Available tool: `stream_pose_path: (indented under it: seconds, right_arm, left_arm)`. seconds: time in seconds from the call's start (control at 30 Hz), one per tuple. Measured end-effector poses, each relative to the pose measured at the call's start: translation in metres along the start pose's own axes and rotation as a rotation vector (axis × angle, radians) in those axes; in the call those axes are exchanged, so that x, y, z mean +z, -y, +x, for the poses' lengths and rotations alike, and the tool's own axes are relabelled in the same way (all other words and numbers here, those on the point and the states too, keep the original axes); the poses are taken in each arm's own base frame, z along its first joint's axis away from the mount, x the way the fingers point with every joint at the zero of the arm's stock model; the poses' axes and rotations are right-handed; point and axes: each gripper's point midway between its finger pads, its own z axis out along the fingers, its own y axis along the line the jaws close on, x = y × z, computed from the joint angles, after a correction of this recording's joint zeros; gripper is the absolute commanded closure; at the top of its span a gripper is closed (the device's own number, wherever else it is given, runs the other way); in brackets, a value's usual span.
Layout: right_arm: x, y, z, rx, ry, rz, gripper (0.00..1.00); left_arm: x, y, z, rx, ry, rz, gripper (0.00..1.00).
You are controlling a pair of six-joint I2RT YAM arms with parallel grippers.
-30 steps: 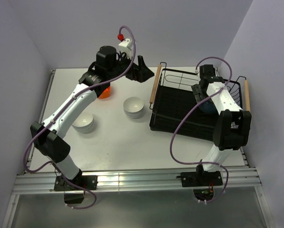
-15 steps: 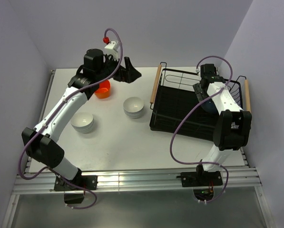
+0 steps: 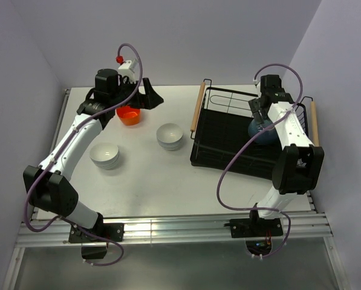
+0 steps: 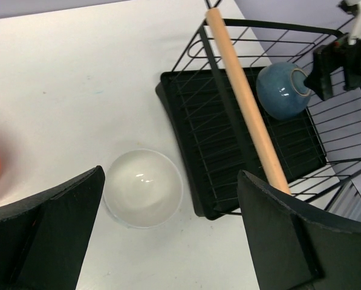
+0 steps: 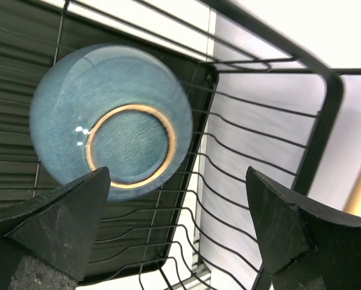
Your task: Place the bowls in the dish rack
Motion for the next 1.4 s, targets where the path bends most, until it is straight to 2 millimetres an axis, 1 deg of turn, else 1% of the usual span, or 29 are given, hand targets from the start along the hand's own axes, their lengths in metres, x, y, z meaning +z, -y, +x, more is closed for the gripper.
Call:
stream_pose_path:
  seconds: [0.13,0.33,0.43,0.47,0.57,0.63,0.73,0.8,0.9,0.93,1.03,1.13,1.23,1.4]
  right_arm:
    - [-0.005,0.002,-0.004,0.007,0.019,-0.005,0.00]
    - [-0.006,-0.004,0.000,0.002,0.006,-0.037,0.00]
    - [-0.007,-0.008,0.001,0.005,0.001,-0.060,0.00]
    - [-0.009,-0.010,0.001,0.009,0.002,-0.074,0.00]
    - [-0.017,-0.014,-0.006,0.031,0.024,-0.121,0.00]
    - [-0.028,-0.015,-0.015,0.054,0.055,-0.158,0.00]
    - [-0.052,-0.014,-0.031,0.097,0.129,-0.214,0.00]
    - [-0.074,-0.013,-0.039,0.126,0.185,-0.255,0.00]
    - [-0.110,-0.009,-0.052,0.172,0.281,-0.309,0.00]
    - [-0.121,-0.007,-0.056,0.185,0.313,-0.327,0.00]
    - [-0.147,-0.007,-0.063,0.216,0.374,-0.379,0.00]
    - [-0.161,-0.013,-0.066,0.242,0.396,-0.441,0.00]
    - [-0.167,-0.022,-0.065,0.269,0.393,-0.501,0.00]
    - [-0.179,-0.034,-0.067,0.306,0.402,-0.587,0.00]
  left_arm:
    - [-0.003,-0.016,0.001,-0.016,-0.001,-0.031,0.04]
    - [-0.010,-0.037,-0.002,-0.040,0.004,-0.074,0.07]
    - [-0.012,-0.049,-0.004,-0.052,0.009,-0.098,0.10]
    - [-0.013,-0.056,-0.004,-0.058,0.009,-0.111,0.13]
    - [-0.010,-0.079,-0.008,-0.069,-0.001,-0.164,0.16]
    - [-0.005,-0.102,-0.008,-0.081,-0.012,-0.209,0.19]
    - [0.002,-0.137,-0.002,-0.096,-0.039,-0.288,0.23]
    - [0.007,-0.163,0.005,-0.110,-0.065,-0.348,0.26]
    - [0.014,-0.196,0.013,-0.123,-0.093,-0.427,0.31]
    - [0.017,-0.205,0.018,-0.127,-0.103,-0.452,0.32]
    - [0.025,-0.230,0.028,-0.135,-0.131,-0.520,0.41]
    - [0.030,-0.248,0.036,-0.136,-0.153,-0.571,0.45]
    - [0.032,-0.264,0.043,-0.148,-0.171,-0.613,0.45]
    - [0.028,-0.288,0.058,-0.185,-0.199,-0.683,0.46]
